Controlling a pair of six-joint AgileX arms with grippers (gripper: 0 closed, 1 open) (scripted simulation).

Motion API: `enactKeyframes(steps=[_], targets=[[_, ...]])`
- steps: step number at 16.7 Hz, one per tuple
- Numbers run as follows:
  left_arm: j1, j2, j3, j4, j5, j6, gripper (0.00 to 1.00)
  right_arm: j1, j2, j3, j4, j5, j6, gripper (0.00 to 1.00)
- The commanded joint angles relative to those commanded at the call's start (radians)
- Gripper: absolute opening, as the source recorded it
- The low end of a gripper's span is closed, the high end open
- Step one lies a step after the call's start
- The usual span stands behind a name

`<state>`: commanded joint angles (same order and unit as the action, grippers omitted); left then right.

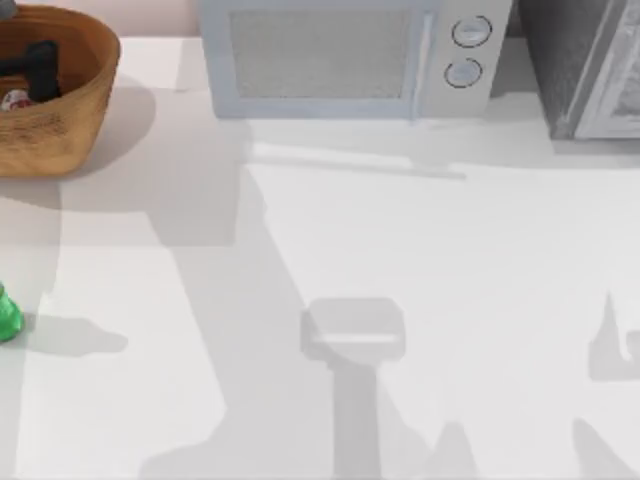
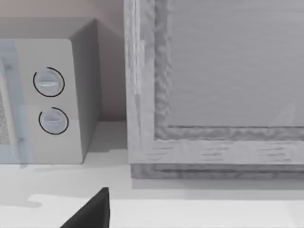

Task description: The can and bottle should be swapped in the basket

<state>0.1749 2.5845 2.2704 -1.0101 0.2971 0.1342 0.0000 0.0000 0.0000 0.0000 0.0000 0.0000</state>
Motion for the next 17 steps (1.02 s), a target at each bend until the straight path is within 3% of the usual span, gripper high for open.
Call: enactKeyframes(steps=[12,17], targets=[[0.000,0.000,0.000,0.000,0.000,0.000,0.02,0.000,0.000,0.000,0.000,0.000,0.000,1.00],[0.000,0.000,0.000,0.000,0.000,0.000,0.00,0.000,0.000,0.000,0.000,0.000,0.000,1.00]])
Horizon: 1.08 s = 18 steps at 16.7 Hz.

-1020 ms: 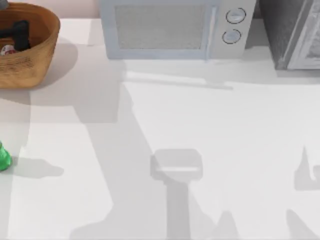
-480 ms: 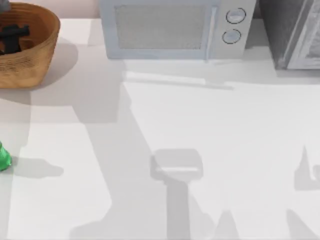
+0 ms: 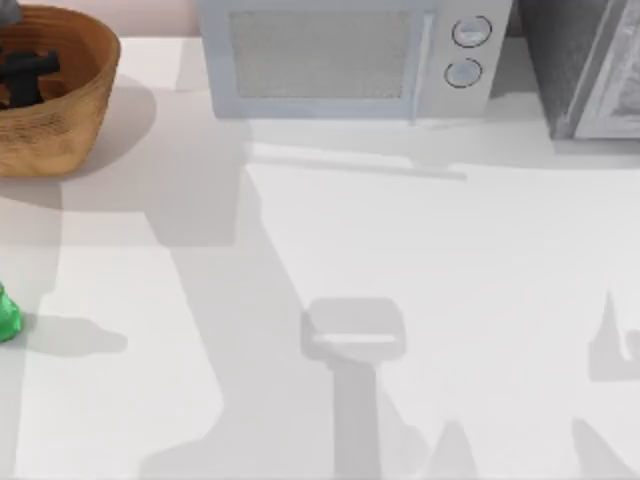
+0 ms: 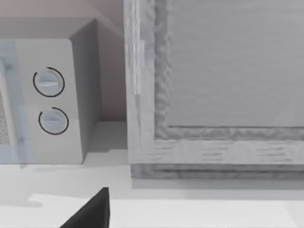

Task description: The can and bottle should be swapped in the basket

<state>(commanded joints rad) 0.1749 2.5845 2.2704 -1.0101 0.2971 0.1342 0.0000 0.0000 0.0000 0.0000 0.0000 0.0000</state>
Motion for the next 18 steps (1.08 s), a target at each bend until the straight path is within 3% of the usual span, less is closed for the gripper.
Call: enactKeyframes(steps=[6,9,13,18], targets=[[-0.008,-0.050,-0.011,-0.003,0.005,-0.005,0.00,0.000,0.000,0.000,0.000,0.000,0.000,1.00],[-0.008,-0.141,-0.100,0.020,-0.024,-0.021,0.00,0.000,0.000,0.000,0.000,0.000,0.000,1.00],[-0.024,-0.411,-0.334,0.116,-0.090,-0.043,0.00,0.000,0.000,0.000,0.000,0.000,0.000,1.00],[-0.064,-0.926,-0.773,0.312,-0.181,-0.064,0.00,0.000,0.000,0.000,0.000,0.000,0.000,1.00]])
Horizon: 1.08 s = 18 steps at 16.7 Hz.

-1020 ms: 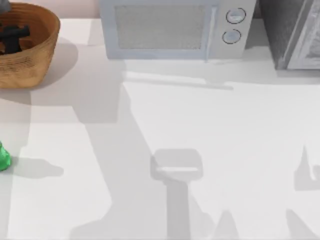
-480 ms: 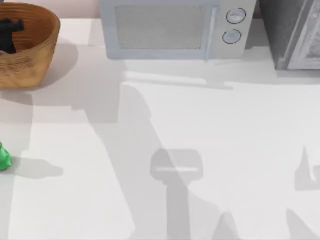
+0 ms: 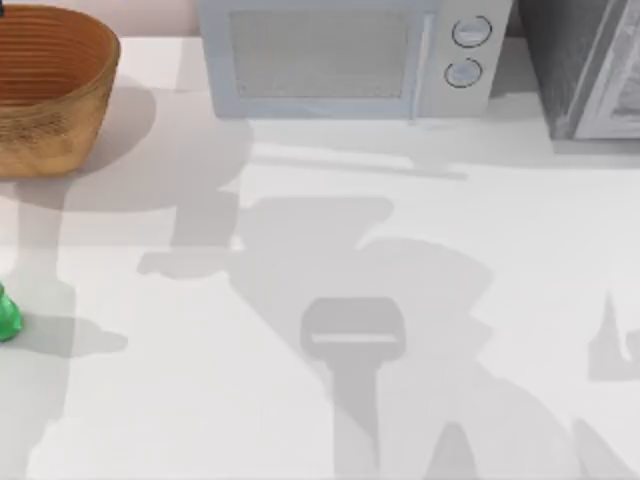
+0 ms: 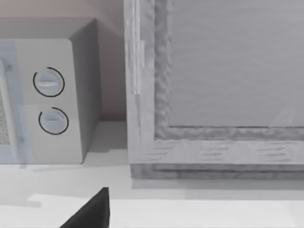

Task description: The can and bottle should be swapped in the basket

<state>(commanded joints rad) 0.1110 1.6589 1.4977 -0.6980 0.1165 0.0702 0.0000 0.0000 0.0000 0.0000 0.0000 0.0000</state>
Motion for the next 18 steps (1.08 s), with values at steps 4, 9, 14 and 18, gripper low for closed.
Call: enactKeyframes(steps=[4,9,14,18], targets=[[-0.040,-0.474,-0.417,0.187,-0.055,-0.011,0.00,0.000,0.000,0.000,0.000,0.000,0.000,1.00],[-0.083,-1.045,-0.916,0.420,-0.098,-0.027,0.00,0.000,0.000,0.000,0.000,0.000,0.000,1.00],[-0.106,-1.465,-1.304,0.605,-0.115,-0.051,0.00,0.000,0.000,0.000,0.000,0.000,0.000,1.00],[-0.111,-1.634,-1.472,0.685,-0.117,-0.067,0.00,0.000,0.000,0.000,0.000,0.000,0.000,1.00]])
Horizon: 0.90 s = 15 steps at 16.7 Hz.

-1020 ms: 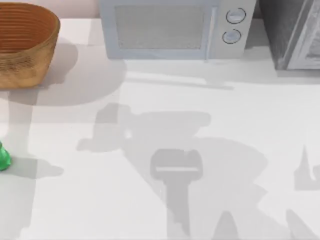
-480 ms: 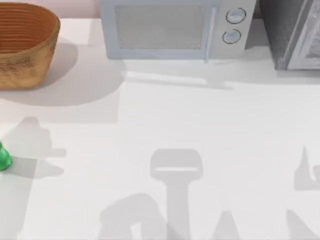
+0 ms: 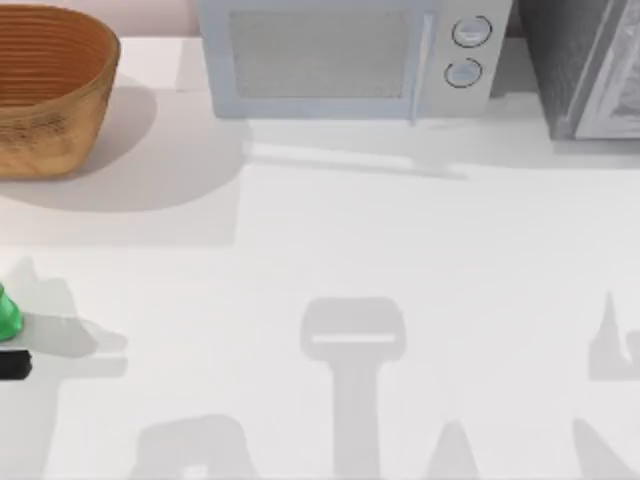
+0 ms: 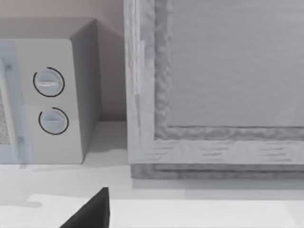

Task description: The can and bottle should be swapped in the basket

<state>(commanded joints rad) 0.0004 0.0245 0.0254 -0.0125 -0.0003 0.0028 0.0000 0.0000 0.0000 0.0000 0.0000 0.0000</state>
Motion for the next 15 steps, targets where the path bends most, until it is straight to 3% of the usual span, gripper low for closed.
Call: enactKeyframes(steps=[8,11,15], targets=[[0.000,-0.016,-0.022,0.013,0.004,0.000,0.00,0.000,0.000,0.000,0.000,0.000,0.000,1.00],[-0.027,0.059,0.028,0.060,0.069,0.003,0.00,0.000,0.000,0.000,0.000,0.000,0.000,1.00],[-0.086,0.271,0.133,0.162,0.228,0.012,0.00,0.000,0.000,0.000,0.000,0.000,0.000,1.00]])
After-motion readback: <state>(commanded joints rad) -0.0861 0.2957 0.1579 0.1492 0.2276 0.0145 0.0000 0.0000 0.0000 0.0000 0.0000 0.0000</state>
